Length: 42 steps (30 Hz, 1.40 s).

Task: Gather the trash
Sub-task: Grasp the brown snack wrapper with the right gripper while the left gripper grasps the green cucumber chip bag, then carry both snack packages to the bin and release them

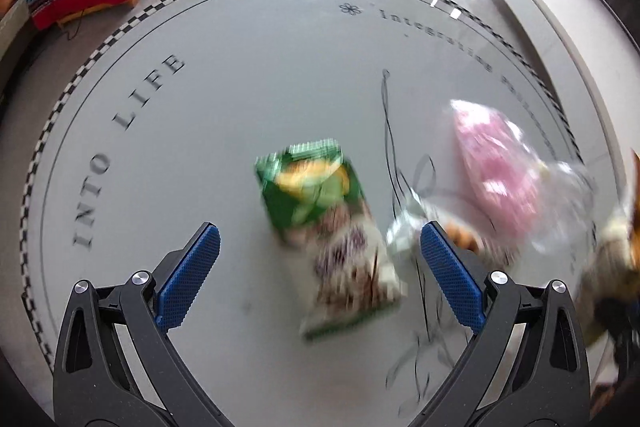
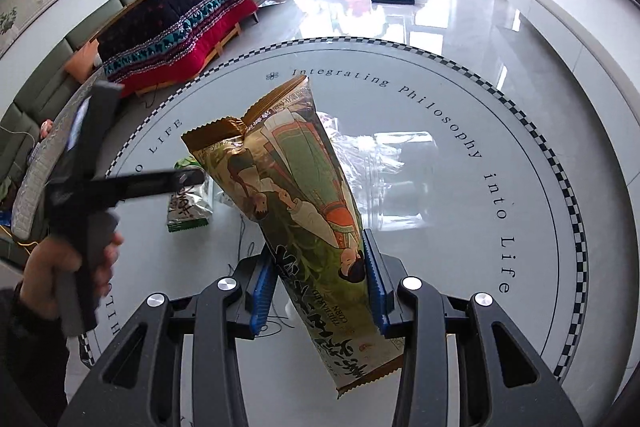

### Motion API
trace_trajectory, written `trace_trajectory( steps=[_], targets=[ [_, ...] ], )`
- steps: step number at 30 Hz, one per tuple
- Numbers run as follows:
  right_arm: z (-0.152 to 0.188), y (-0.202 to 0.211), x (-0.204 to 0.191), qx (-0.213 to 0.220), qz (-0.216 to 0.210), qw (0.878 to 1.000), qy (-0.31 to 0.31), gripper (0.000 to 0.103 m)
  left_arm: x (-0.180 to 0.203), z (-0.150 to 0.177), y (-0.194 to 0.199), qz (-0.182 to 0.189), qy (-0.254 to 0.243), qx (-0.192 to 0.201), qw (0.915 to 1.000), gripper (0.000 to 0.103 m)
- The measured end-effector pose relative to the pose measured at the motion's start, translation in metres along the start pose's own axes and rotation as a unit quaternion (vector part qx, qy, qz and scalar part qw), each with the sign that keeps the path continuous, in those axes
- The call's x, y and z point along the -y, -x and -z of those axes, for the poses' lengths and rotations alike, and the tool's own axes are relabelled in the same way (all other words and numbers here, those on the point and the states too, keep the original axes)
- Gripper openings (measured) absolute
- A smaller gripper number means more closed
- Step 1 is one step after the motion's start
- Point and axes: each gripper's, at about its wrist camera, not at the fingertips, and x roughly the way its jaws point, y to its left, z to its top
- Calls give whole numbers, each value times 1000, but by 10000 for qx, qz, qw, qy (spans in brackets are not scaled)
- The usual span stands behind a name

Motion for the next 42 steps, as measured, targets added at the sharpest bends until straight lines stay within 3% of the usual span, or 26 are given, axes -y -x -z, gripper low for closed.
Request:
trace_trajectory(
  steps=[4, 6, 8, 12, 19, 26, 36, 42],
  targets=[
    [0, -1, 5, 59, -93, 9999, -97, 41, 4, -7, -16, -194, -59, -92, 9998, 85],
    [-1, -2, 6, 57, -108, 9999, -114, 41, 4, -6, -21, -149, -51, -179, 9997, 70],
    [0, -2, 4, 70, -118, 9998, -129, 41, 5, -3, -25, -159, -77, -237, 9996, 61],
    [2, 1, 3, 85, -116, 9998, -140, 41, 8, 4, -22, -95, -204, -115, 9997, 57],
    [6, 9, -4, 84, -96, 9998, -121, 41, 0, 37, 3, 332, -367, -107, 9987, 55],
    [14, 23, -28, 84, -125, 9998, -91, 41, -3, 85, 48, 561, -704, 182, 9958, 55],
    [39, 40, -102, -3, -398, 9989, 257, 41, -42, 145, 104, 657, -850, 558, 9927, 55],
    [59, 40, -162, -148, -664, 9958, 619, 41, -82, 183, 132, 471, -750, 867, 9923, 55]
  ],
)
